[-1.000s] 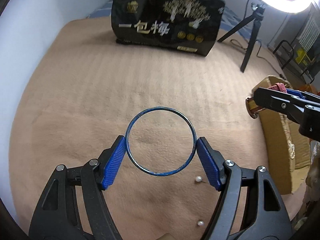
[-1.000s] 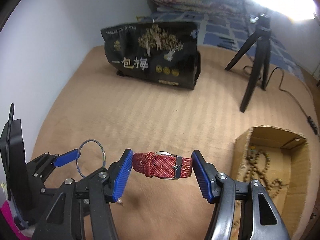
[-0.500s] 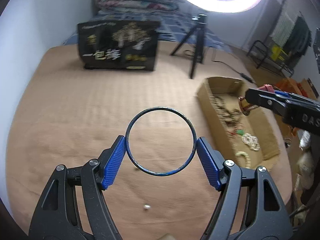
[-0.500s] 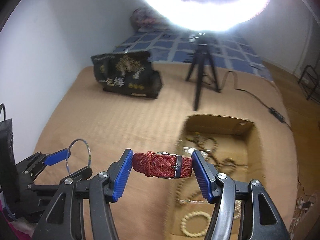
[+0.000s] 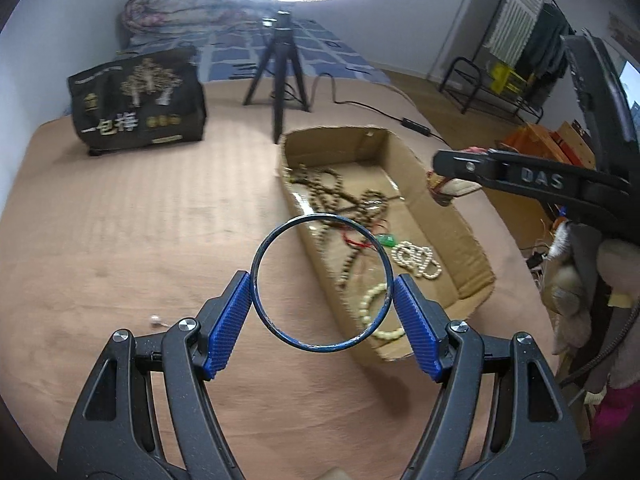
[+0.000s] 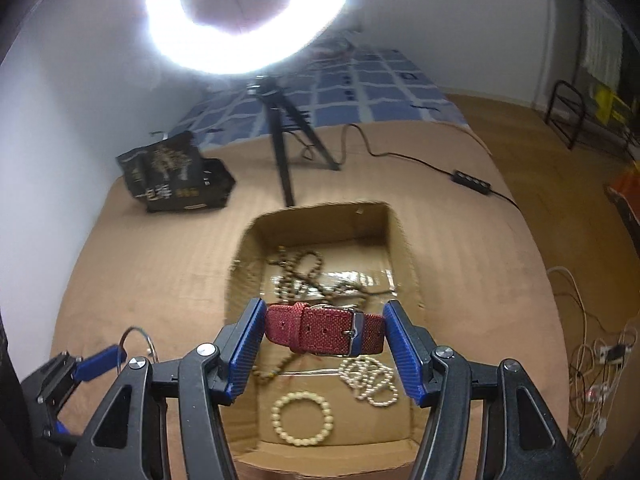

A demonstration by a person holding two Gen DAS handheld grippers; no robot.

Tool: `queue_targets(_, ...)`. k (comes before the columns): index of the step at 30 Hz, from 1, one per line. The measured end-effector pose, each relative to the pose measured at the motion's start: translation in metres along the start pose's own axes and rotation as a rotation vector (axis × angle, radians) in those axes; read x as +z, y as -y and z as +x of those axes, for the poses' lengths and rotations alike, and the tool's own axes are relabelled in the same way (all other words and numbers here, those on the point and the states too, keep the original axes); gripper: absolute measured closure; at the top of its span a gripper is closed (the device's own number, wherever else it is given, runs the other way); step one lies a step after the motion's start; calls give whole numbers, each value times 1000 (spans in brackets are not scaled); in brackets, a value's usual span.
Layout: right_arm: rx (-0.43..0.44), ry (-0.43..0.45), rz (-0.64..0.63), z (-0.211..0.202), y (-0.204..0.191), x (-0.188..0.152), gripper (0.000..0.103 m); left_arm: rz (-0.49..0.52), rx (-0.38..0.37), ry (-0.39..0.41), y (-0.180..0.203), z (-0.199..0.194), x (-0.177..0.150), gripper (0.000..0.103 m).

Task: Organize jewelry
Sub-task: 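Carry the bangle with the left tool while the right tool carries the watch to the box, then open the left tool over the box while the right tool releases the watch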

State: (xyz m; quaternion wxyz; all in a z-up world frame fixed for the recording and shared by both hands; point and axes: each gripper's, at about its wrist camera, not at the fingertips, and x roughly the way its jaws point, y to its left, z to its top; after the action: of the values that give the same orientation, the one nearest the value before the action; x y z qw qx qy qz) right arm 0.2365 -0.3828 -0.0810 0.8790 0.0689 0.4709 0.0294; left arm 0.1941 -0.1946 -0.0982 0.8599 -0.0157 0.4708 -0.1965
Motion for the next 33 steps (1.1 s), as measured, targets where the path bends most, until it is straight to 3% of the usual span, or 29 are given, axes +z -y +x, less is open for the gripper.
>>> queue_targets(11,-12,-24,39,20,19,2,41,41,-25,-17,35,22,0,29)
queue_targets(21,-8,-41,41,30,19,2,39,67,-18,-21,43,29,-2,29)
queue_targets(25,-20,-44,35,31,18,1,35,63,-19,-23,43,31,-2,29)
queue_targets(27,-21,-41,38,30,18,1,31,55,-19,-29,42,31,-2,28)
queue_targets(29,-28,-28,44,28,19,2,20,46,-20,-31,40,31,-2,28)
queue_targets(33,-31,-16,48,25,19,3,16,51,-12,-29,40,29,-1,27)
